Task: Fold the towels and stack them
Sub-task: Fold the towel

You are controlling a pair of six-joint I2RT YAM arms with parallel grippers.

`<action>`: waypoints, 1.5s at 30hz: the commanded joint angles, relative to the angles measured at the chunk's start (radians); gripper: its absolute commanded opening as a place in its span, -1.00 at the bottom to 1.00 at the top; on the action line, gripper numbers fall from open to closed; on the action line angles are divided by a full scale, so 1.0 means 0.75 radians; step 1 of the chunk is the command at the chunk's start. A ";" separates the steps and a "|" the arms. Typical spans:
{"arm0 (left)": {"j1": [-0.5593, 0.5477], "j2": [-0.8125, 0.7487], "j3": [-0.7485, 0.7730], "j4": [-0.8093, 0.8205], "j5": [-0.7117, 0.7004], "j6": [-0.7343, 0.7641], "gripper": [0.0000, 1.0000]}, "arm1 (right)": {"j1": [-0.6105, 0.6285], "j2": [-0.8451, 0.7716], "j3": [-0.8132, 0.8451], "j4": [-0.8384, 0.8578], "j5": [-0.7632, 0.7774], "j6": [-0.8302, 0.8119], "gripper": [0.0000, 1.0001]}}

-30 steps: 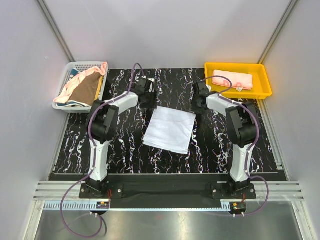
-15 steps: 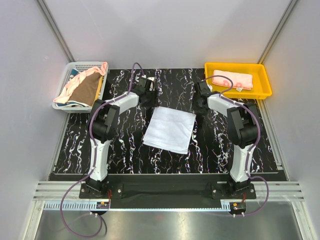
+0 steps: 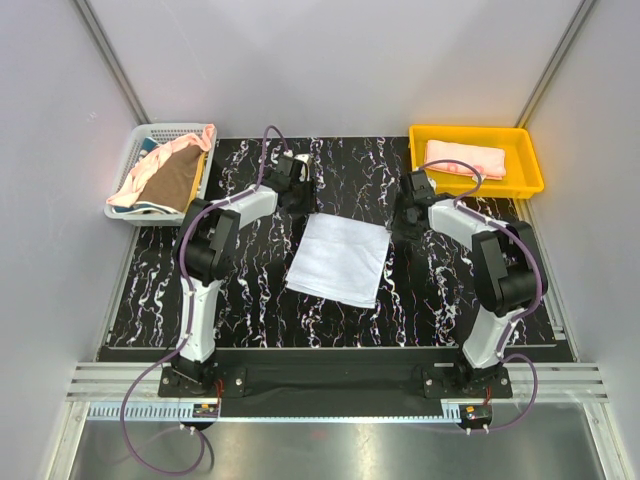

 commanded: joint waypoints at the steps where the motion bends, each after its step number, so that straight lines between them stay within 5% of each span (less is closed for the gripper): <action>1: 0.002 0.035 -0.032 0.008 0.043 -0.018 -0.11 | 0.025 -0.019 -0.015 0.065 -0.050 0.019 0.04; 8: 0.002 0.035 -0.034 0.006 0.033 -0.022 -0.19 | 0.033 0.098 0.038 0.050 0.017 0.004 0.03; 15: 0.002 0.037 -0.034 0.012 0.029 -0.028 -0.39 | 0.033 0.188 0.120 0.013 0.056 -0.028 -0.22; 20: 0.009 0.035 -0.044 0.036 0.027 -0.049 -0.73 | 0.033 0.237 0.197 -0.005 0.056 -0.047 -0.70; 23: 0.043 0.012 -0.068 0.079 0.027 -0.116 -0.86 | 0.033 0.268 0.264 -0.021 0.054 -0.079 -0.81; 34: 0.193 -0.037 0.013 0.178 0.080 -0.231 -1.00 | 0.021 0.339 0.520 0.001 0.030 -0.153 -0.87; 45: 0.199 -0.274 -0.207 0.341 0.133 -0.249 -1.00 | 0.019 0.088 0.306 0.165 0.015 -0.182 -0.87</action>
